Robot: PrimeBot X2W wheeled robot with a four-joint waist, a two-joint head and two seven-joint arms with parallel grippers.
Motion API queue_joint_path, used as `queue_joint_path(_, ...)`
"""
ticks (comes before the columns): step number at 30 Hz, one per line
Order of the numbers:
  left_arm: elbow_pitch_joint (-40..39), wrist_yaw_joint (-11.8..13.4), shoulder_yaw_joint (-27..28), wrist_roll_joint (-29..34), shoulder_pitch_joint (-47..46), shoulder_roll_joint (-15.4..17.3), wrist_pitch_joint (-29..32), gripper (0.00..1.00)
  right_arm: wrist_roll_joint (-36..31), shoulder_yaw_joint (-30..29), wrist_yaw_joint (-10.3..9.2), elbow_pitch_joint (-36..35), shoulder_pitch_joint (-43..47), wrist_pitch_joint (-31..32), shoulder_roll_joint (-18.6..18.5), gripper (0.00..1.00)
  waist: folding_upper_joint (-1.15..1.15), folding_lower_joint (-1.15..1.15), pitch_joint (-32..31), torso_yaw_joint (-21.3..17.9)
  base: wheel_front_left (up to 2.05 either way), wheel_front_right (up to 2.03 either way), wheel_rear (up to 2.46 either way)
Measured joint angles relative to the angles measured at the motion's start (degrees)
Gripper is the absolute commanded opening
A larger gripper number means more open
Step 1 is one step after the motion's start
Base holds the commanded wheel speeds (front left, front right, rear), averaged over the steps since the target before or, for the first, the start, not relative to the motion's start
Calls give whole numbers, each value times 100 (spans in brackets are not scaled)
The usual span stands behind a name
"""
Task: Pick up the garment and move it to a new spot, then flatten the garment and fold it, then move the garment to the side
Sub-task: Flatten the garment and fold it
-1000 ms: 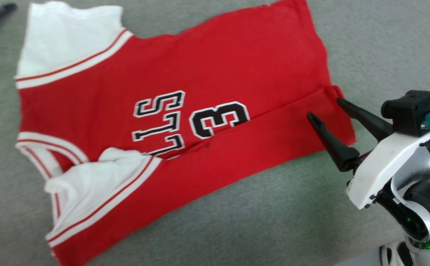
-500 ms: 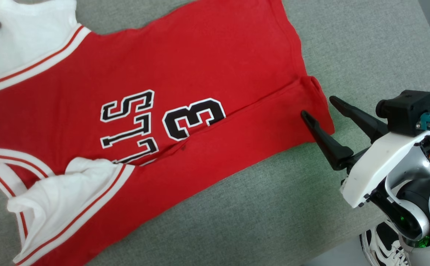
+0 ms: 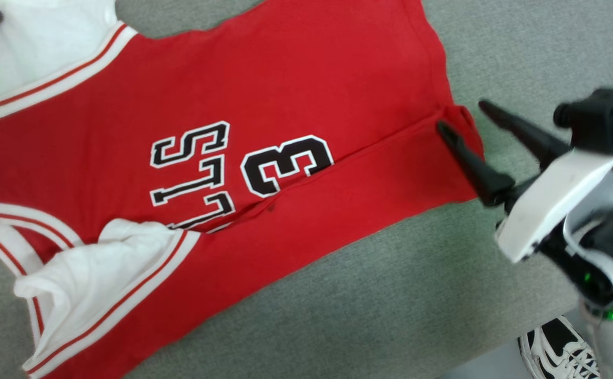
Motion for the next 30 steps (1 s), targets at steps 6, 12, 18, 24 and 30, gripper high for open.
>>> queue_joint_path(6, -71, -58, -32, 20, -94, -74, -75, 0, 110, -18, 0, 479, -1049, 415, -34, 100, 0, 0, 62, 150, 0, 0, 0)
queue_joint_path(12, -220, -127, -113, 35, -350, -242, -64, 0, -13, -97, 0, 1718, -2339, 1308, -133, 100, 0, 0, 228, 343, 0, 0, 0)
queue_joint_path(18, -331, -209, -241, 57, -569, -414, -46, 0, -242, -549, 0, 2940, -3502, 1292, -58, 100, 0, 0, 437, 616, 0, 0, 0)
queue_joint_path(24, -410, -276, -311, 33, -720, -534, -101, 0, -438, -591, 0, 3950, -3960, 1539, -19, 100, 0, 0, 628, 854, 0, 0, 0)
queue_joint_path(30, -442, -304, -338, -43, -822, -605, -149, 0, -481, -477, 0, 4341, -4167, 1372, -36, 100, 0, 0, 741, 1031, 0, 0, 0)
